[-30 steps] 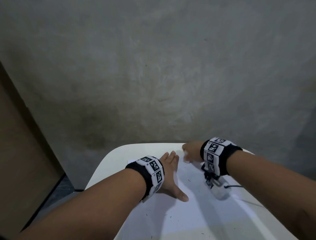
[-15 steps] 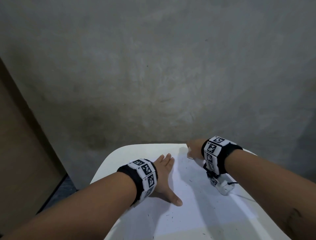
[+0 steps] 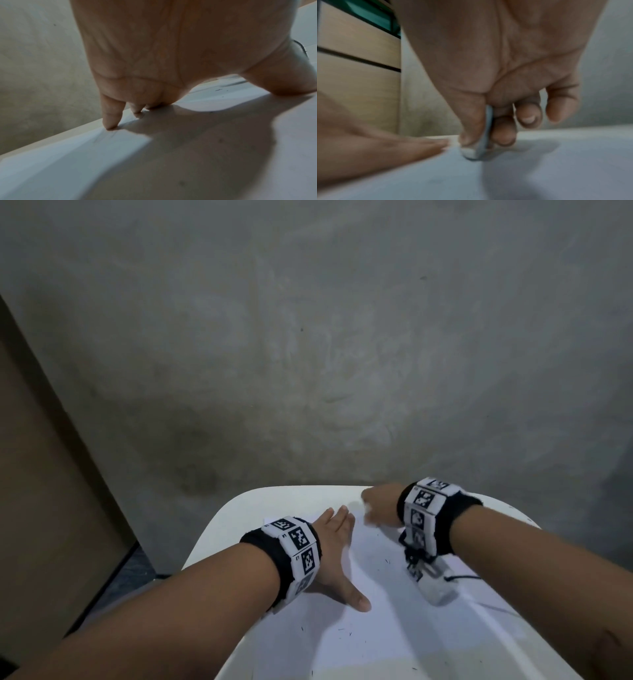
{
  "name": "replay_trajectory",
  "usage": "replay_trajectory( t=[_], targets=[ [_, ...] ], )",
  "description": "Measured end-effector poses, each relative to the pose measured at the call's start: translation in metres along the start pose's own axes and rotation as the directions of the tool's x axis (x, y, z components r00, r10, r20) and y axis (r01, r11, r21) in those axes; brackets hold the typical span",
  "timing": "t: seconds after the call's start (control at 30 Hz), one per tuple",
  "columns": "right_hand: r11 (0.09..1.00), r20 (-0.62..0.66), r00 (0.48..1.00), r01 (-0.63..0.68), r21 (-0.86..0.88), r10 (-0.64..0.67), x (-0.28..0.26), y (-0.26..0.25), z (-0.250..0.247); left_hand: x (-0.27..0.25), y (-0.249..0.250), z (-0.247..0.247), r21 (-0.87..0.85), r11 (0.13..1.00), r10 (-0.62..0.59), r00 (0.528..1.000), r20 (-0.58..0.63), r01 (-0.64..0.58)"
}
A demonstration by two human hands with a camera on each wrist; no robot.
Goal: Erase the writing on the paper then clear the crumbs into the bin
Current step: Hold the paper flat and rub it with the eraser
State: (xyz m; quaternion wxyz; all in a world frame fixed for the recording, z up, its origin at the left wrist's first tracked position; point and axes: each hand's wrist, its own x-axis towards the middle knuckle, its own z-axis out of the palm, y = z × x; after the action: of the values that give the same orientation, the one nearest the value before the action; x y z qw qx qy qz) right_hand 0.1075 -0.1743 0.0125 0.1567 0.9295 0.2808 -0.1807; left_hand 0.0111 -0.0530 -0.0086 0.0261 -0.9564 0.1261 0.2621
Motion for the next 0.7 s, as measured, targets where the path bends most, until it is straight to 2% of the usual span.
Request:
replay_trajectory(
  t=[0.07, 0.1, 0.17, 0.23, 0.37, 0.5, 0.6, 0.63, 0.7],
  targets=[
    [0.997, -0.034, 0.996, -0.081, -0.016, 0.080, 0.003, 0.013, -0.001, 0.001, -0.001, 0.002, -0.002, 1.000, -0.012, 1.000, 0.000, 0.012],
    [0.996, -0.050, 0.996, -0.079, -0.029, 0.078, 0.006, 0.011, 0.003, 0.001, -0.001, 0.002, -0.001, 1.000, -0.014, 1.000, 0.005, 0.014],
    [0.997, -0.046, 0.999, 0.017, -0.079, -0.021, 0.008, -0.003, 0.008, 0.001, 0.001, 0.001, 0.008, 1.000, -0.012, 1.000, 0.007, 0.012],
    [0.991, 0.001, 0.998, 0.062, -0.116, -0.063, 0.004, -0.007, 0.006, -0.001, 0.001, -0.002, 0.013, 1.000, -0.008, 1.000, 0.004, 0.008],
    [0.995, -0.053, 0.998, -0.048, -0.090, 0.043, 0.013, 0.002, 0.004, -0.003, 0.002, -0.003, 0.019, 1.000, -0.010, 1.000, 0.023, 0.009],
    [0.990, -0.018, 0.998, 0.064, -0.129, -0.067, 0.010, -0.009, 0.005, -0.003, 0.002, -0.003, 0.014, 1.000, -0.001, 1.000, 0.008, 0.001],
    [0.987, -0.087, 0.995, -0.052, -0.149, 0.040, 0.012, 0.006, 0.000, -0.003, 0.002, -0.003, 0.011, 1.000, -0.002, 1.000, 0.011, 0.002],
    [0.987, -0.095, 0.995, -0.039, -0.154, 0.025, 0.013, 0.004, 0.000, -0.003, 0.002, -0.002, 0.006, 1.000, 0.000, 1.000, 0.012, 0.000],
    [0.983, -0.005, 0.999, 0.046, -0.177, -0.048, 0.008, -0.010, 0.001, -0.001, 0.001, -0.001, -0.003, 1.000, -0.001, 1.000, 0.005, 0.001]
  ],
)
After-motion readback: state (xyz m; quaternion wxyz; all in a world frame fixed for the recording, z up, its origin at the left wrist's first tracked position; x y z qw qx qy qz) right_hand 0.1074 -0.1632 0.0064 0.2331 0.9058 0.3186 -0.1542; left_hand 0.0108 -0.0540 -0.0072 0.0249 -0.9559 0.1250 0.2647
